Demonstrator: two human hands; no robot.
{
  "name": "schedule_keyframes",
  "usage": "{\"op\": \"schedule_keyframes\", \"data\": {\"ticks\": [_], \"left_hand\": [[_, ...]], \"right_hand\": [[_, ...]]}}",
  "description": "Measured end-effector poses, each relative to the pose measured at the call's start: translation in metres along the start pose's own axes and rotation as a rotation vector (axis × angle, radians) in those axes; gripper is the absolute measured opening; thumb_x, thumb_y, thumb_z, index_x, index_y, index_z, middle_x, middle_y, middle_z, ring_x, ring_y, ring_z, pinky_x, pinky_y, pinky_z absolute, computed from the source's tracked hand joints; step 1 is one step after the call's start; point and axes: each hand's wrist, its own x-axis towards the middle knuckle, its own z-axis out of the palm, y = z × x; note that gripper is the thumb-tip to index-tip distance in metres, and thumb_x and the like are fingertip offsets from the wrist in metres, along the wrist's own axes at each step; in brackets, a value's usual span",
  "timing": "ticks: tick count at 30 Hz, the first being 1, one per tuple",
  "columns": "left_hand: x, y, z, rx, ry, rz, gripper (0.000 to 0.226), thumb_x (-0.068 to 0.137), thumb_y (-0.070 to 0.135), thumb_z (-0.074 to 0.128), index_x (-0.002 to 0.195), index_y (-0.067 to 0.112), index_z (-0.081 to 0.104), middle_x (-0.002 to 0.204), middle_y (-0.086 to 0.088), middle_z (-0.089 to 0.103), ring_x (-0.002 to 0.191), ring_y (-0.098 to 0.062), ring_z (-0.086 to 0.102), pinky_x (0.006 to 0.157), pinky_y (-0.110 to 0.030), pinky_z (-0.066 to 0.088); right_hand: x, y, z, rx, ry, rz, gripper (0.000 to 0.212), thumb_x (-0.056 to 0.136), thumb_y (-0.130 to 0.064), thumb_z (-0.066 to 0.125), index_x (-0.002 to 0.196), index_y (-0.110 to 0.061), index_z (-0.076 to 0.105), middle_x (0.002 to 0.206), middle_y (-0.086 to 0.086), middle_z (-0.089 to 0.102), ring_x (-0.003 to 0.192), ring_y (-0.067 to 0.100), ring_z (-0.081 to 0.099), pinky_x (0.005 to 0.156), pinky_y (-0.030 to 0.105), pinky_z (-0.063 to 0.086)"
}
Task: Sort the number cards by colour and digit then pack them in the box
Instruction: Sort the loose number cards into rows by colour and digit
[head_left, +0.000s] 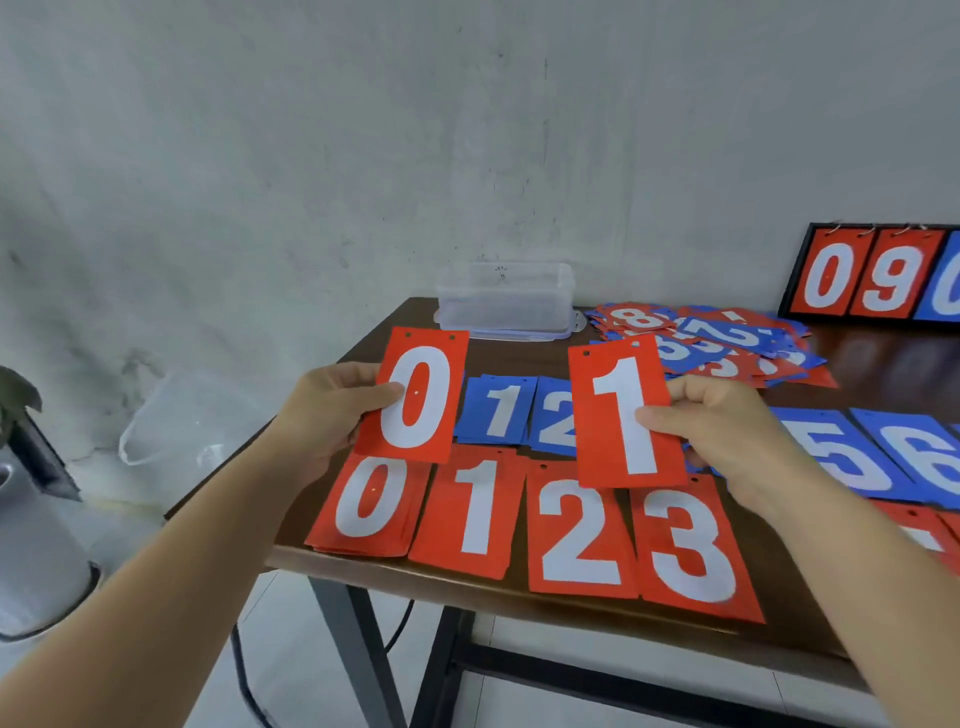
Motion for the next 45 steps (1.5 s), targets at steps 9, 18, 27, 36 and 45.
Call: {"op": "schedule_keyframes", "data": {"ticks": [9,18,27,36,45], "left_hand": [[-0.037,-0.037,-0.025,0.276,0.123,0.008,0.034,0.086,0.033,0.07,0.116,0.017,0.065,0.103,-0.001,0.072,0.088,-0.02,0.07,0.081,-0.038,0.058],[-0.044,-0.068,-0.014,0.896,0.28,0.017,0.046,0.092,0.049,0.053,0.131,0.025,0.053,0.121,0.002,0.062,0.117,-0.023,0.051,0.099,-0.04,0.039],[-0.041,-0.057,0.001,0.933,0.227,0.094,0.052,0.094,0.033,0.053,0.144,0.025,0.039,0.135,-0.007,0.049,0.127,-0.029,0.04,0.103,-0.041,0.034],[-0.032,-0.026,0.071,0.793,0.093,0.296,0.049,0.093,0.025,0.054,0.141,0.026,0.045,0.129,0.0,0.056,0.124,-0.025,0.043,0.099,-0.038,0.035],[0.011,0.008,0.164,0.83,-0.005,0.384,0.046,0.094,0.03,0.056,0.139,0.027,0.047,0.131,0.0,0.052,0.125,-0.023,0.042,0.102,-0.036,0.033]], "right_hand": [[-0.047,0.013,0.091,0.106,-0.007,0.039,0.03,0.084,-0.008,0.071,0.108,-0.021,0.059,0.095,0.001,0.072,0.083,0.016,0.07,0.06,0.027,0.05],[-0.052,0.016,0.149,-0.521,0.104,-0.086,0.049,0.086,-0.022,0.072,0.125,-0.023,0.043,0.102,-0.004,0.06,0.094,0.014,0.061,0.071,0.024,0.05],[-0.059,0.013,0.146,-0.791,0.121,-0.127,0.042,0.089,-0.032,0.067,0.125,-0.025,0.046,0.115,-0.005,0.059,0.095,0.011,0.055,0.067,0.022,0.041],[-0.038,0.015,0.093,-0.697,0.163,-0.135,0.03,0.094,-0.031,0.059,0.124,-0.027,0.052,0.099,-0.011,0.056,0.089,0.009,0.055,0.068,0.025,0.042],[0.029,0.029,-0.039,-0.683,0.221,-0.045,0.027,0.091,-0.035,0.063,0.116,-0.027,0.055,0.096,-0.01,0.057,0.092,0.014,0.06,0.076,0.032,0.047]]}}
